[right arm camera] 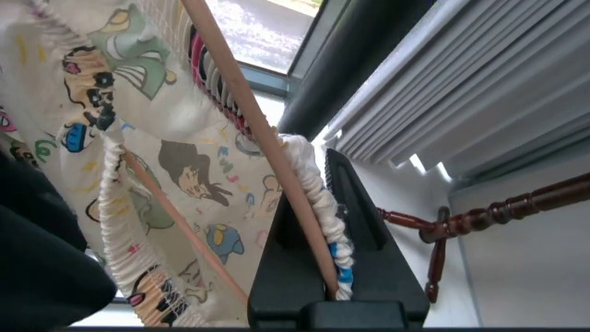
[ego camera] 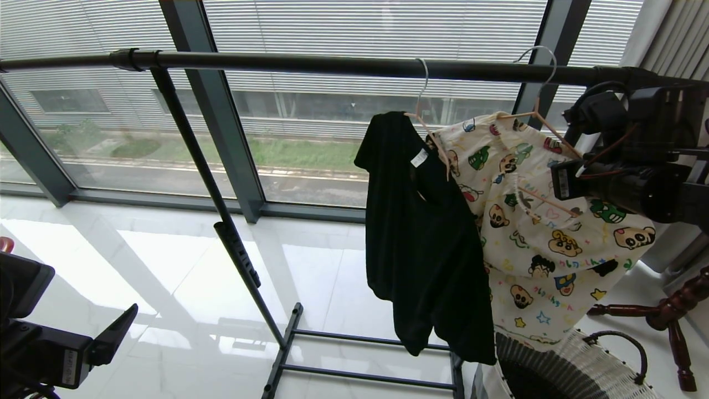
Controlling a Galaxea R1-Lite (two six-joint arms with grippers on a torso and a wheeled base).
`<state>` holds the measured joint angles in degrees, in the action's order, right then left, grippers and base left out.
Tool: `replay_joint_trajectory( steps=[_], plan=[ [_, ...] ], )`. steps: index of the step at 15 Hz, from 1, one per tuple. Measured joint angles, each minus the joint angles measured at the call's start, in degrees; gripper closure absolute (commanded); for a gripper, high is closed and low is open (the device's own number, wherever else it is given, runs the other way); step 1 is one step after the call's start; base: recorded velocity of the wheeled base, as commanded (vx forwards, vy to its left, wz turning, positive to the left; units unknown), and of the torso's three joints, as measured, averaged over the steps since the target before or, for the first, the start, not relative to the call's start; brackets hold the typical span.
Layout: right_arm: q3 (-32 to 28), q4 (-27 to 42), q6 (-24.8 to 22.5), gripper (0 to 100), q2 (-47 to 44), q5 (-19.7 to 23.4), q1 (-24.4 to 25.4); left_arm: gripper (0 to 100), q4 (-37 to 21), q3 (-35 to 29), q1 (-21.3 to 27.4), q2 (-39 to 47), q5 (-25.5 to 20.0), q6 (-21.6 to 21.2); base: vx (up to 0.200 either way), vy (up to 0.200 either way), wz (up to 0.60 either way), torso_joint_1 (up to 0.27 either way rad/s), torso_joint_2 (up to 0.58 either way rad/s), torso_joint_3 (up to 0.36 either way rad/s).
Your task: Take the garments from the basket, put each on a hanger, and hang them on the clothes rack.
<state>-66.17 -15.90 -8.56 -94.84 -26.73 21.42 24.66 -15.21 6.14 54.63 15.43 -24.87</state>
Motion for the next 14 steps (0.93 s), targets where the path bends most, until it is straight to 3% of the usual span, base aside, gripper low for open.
replay_joint_trajectory(
  steps=[10,11,14],
  plan=[
    [-1.63,0.09,0.05,100,-1.68,0.02,0.0,0,0.0,0.2,0.0,0.0,0.02,0.0,0.0,0.0,0.0,0.0,0.0,0.0],
    [-1.69,0.09,0.07,0,-1.74,0.02,0.0,0,0.0,0.2,0.0,0.0,0.0,0.0,0.0,0.0,0.0,0.0,0.0,0.0],
    [-1.79,0.06,0.9,0,-1.4,0.02,0.54,0,0.0,0.2,0.0,-0.06,0.02,-0.01,0.0,0.0,0.0,0.0,0.0,0.0]
  ],
)
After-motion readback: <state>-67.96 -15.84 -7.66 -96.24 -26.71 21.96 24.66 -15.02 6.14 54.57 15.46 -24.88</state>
